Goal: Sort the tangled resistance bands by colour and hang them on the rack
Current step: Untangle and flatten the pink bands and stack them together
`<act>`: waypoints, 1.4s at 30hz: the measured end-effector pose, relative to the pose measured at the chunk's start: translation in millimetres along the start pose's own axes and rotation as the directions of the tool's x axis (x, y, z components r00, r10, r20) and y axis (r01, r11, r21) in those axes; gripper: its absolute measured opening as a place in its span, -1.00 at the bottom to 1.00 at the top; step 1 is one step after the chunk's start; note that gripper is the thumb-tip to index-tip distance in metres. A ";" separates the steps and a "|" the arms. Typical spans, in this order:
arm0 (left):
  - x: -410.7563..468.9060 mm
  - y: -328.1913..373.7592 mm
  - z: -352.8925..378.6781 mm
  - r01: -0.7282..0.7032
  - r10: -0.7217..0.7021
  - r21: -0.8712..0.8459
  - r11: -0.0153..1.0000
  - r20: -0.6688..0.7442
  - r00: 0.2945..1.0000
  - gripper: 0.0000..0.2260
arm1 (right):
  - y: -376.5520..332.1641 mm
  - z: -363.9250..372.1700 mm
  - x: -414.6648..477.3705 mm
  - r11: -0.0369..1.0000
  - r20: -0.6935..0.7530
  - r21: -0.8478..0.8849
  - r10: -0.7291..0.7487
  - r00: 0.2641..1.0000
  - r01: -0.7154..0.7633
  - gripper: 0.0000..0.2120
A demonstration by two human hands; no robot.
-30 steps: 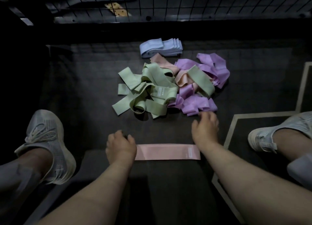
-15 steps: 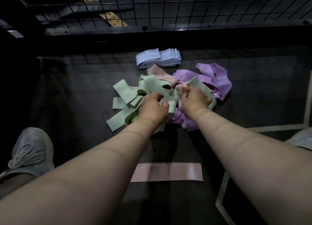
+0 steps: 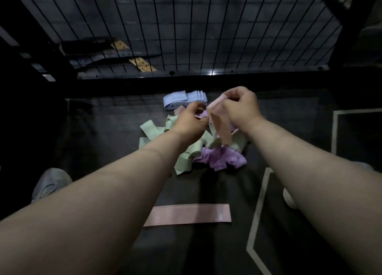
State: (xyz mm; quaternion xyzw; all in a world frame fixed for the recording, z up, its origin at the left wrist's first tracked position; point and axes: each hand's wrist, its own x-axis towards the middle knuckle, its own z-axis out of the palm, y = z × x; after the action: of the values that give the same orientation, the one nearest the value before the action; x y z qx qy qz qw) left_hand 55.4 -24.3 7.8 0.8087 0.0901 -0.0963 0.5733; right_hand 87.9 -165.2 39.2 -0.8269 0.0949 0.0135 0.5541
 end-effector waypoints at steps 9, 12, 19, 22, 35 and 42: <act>-54.7 57.3 -50.6 -0.104 0.105 0.012 0.994 -0.074 0.992 -0.64 | -107.3 -44.1 -28.1 0.797 0.122 0.518 0.290 0.949 -0.310 -0.82; -74.2 76.5 -70.4 -0.136 0.133 -0.026 0.990 -0.085 0.987 -0.64 | -140.1 -55.2 -47.2 0.780 0.209 0.559 0.195 0.958 -0.281 -0.75; -121.3 121.7 -98.3 -0.218 0.212 -0.131 0.967 -0.052 0.976 -0.53 | -221.5 -77.4 -102.6 0.821 0.328 0.553 -0.062 0.943 -0.138 -0.76; -143.9 133.6 -102.5 -0.219 0.217 -0.203 0.954 -0.033 0.976 -0.56 | -250.8 -85.5 -128.3 0.774 0.363 0.624 -0.164 0.917 -0.109 -0.75; -244.9 162.7 -126.1 -0.269 0.315 -0.405 0.874 0.051 0.948 -0.89 | -276.5 -151.4 -182.6 0.665 0.188 0.746 -0.255 0.949 0.031 -0.45; -271.4 196.5 -134.5 -0.330 0.397 -0.488 0.808 0.036 0.917 -0.80 | -255.5 -164.0 -200.0 0.753 0.165 0.654 -0.240 0.957 0.076 -0.35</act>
State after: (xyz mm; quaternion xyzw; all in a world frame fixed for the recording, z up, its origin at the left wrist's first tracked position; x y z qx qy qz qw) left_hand -149.2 29.1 300.6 0.6378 -0.0851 -0.0146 0.7653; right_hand -78.1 -193.5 361.5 -0.5852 -0.0441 0.0324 0.8091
